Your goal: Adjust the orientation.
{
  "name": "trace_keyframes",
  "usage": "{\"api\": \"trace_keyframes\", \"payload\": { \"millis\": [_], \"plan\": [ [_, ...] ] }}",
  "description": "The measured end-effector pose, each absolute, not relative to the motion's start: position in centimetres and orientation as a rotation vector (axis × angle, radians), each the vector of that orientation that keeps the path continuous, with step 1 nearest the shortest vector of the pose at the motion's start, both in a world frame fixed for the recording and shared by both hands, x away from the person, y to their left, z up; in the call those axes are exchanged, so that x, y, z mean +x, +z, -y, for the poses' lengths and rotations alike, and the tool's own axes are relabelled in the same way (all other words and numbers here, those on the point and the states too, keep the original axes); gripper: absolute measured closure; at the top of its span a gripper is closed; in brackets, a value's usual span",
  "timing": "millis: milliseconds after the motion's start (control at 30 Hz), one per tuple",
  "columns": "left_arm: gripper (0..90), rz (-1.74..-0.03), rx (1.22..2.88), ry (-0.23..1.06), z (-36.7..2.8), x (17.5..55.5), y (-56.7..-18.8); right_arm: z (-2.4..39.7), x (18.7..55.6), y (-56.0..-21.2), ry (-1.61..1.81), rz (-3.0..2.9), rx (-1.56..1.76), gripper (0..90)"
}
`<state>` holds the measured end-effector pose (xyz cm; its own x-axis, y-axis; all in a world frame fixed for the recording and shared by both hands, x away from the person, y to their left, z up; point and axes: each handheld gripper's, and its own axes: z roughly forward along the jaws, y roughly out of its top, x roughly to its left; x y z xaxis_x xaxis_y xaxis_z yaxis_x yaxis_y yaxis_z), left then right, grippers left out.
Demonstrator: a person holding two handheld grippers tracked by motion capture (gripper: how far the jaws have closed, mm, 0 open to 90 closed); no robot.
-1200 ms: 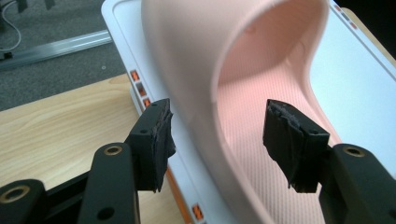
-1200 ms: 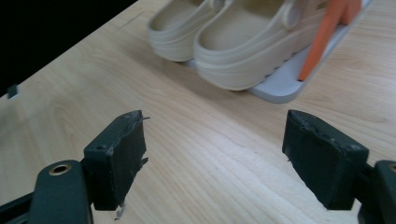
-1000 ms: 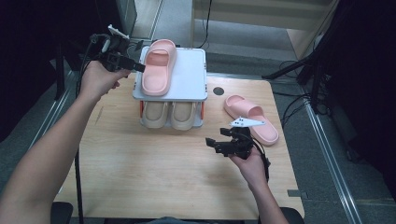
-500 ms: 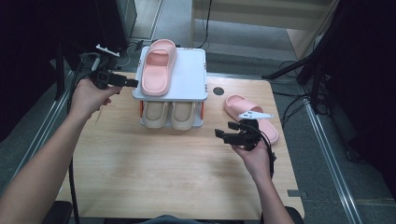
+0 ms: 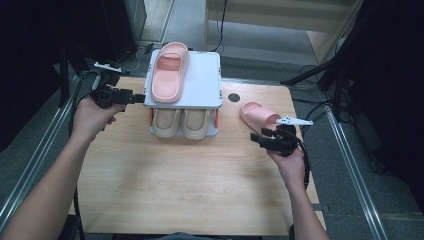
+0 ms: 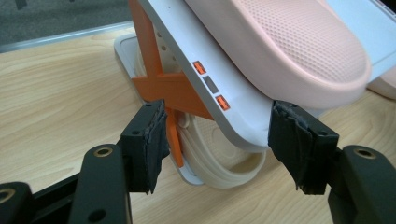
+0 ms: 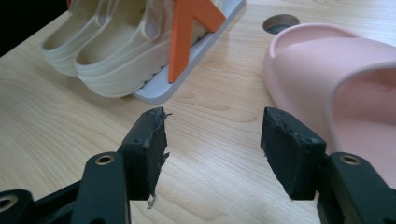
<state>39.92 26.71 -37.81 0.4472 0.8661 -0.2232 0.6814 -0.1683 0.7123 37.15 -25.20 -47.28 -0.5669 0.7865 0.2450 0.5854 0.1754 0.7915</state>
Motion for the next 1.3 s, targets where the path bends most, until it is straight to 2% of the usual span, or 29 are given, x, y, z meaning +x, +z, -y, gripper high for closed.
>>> {"api": "trace_keyframes", "payload": {
  "millis": [133, 400, 533, 833, 1300],
  "plan": [
    [37.3, -1.308, 1.93, 0.32, -27.0, 39.0, -38.3, 25.9, 37.5, -47.5, 1.319, -2.226, 1.339, 46.3],
    [36.8, -1.318, 1.938, 0.311, -27.8, 37.2, -40.5, 28.1, 38.1, -47.1, 1.292, -2.151, 1.329, 80.7],
    [37.0, -1.33, 1.933, 0.316, -27.8, 36.3, -41.9, 29.2, 38.8, -47.6, 1.271, -2.139, 1.384, 90.0],
    [36.8, -1.306, 1.932, 0.318, -27.8, 34.1, -44.0, 30.5, 40.7, -49.1, 1.213, -2.132, 1.486, 90.0],
    [35.6, -1.3, 1.959, 0.349, -27.4, 31.1, -46.4, 29.6, 43.2, -50.6, 1.1, -2.19, 1.577, 88.3]
  ]
}}
